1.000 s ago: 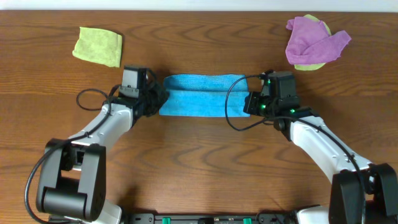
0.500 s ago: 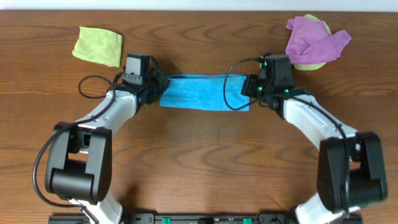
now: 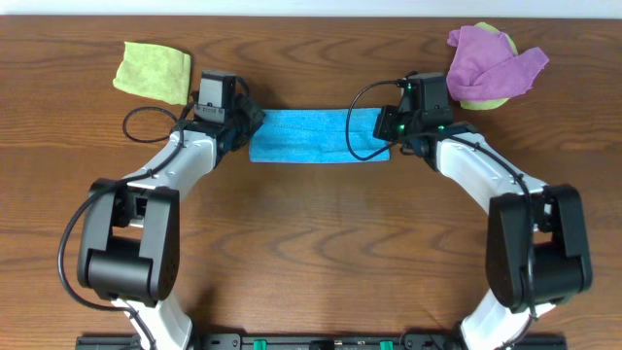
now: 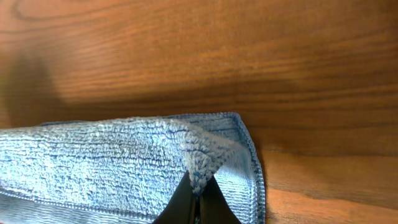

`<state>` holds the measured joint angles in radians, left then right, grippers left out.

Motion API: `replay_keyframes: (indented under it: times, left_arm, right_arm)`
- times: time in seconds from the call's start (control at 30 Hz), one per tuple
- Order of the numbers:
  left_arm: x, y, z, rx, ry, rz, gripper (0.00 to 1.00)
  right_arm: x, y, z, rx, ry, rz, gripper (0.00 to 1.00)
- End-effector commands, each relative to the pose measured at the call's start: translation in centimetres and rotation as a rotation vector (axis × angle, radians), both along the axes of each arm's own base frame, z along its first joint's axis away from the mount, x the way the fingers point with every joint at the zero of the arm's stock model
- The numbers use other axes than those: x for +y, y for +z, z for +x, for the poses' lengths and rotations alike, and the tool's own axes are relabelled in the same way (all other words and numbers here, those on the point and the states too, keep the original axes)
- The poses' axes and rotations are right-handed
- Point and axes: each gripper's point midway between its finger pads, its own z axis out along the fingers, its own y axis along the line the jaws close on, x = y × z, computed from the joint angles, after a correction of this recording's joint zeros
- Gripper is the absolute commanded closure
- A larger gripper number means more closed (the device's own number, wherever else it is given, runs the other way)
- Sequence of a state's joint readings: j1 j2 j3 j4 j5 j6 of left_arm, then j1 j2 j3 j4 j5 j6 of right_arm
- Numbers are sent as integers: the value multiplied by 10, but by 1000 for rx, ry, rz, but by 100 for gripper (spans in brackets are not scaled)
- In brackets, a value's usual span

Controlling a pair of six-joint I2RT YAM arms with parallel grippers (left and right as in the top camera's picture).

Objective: Fold the cloth

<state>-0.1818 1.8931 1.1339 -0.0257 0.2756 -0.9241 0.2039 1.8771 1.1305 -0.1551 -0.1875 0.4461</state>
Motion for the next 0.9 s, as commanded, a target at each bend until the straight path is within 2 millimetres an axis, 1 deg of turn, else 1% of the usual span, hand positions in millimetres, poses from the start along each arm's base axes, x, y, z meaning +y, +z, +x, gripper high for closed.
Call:
replay_keyframes:
  times: [0.0, 0.17, 0.37, 0.53, 0.57, 0.6, 0.63, 0.73, 0.77, 0.8, 0.83, 0.87]
  left_arm:
    - [11, 1, 10, -17, 42, 42, 94]
    - [14, -8, 10, -6, 52, 61, 94]
    - [13, -28, 9, 26, 48, 65, 94]
    - [13, -33, 12, 22, 51, 68, 93]
    - [14, -33, 12, 21, 51, 72, 93]
    - [14, -33, 12, 18, 46, 75, 91]
    - [14, -33, 12, 18, 46, 76, 88]
    - [15, -33, 12, 9, 27, 93, 70]
    - [14, -33, 12, 8, 21, 95, 64]
    - [12, -30, 12, 0, 3, 95, 56]
    - [12, -27, 13, -13, -15, 106, 45]
    - [12, -24, 13, -23, -26, 114, 39]
  right_arm:
    - [-11, -7, 8, -4, -20, -35, 99]
    - [-10, -11, 13, -22, -14, -36, 99]
    - [-10, -23, 13, -3, -11, -42, 99]
    - [-10, -28, 11, 10, -8, -46, 99]
    - [-10, -28, 11, 9, -6, -48, 97]
    - [-10, -28, 11, 9, -5, -48, 92]
    - [-10, -28, 11, 11, -5, -48, 83]
    - [-10, -29, 9, 19, -4, -50, 56]
    - [-11, -30, 8, 24, -4, -52, 49]
    - [-11, -31, 6, 31, -4, -52, 42]
    - [-11, -32, 4, 41, -4, -54, 38]
    - [-12, -32, 2, 49, -4, -56, 36]
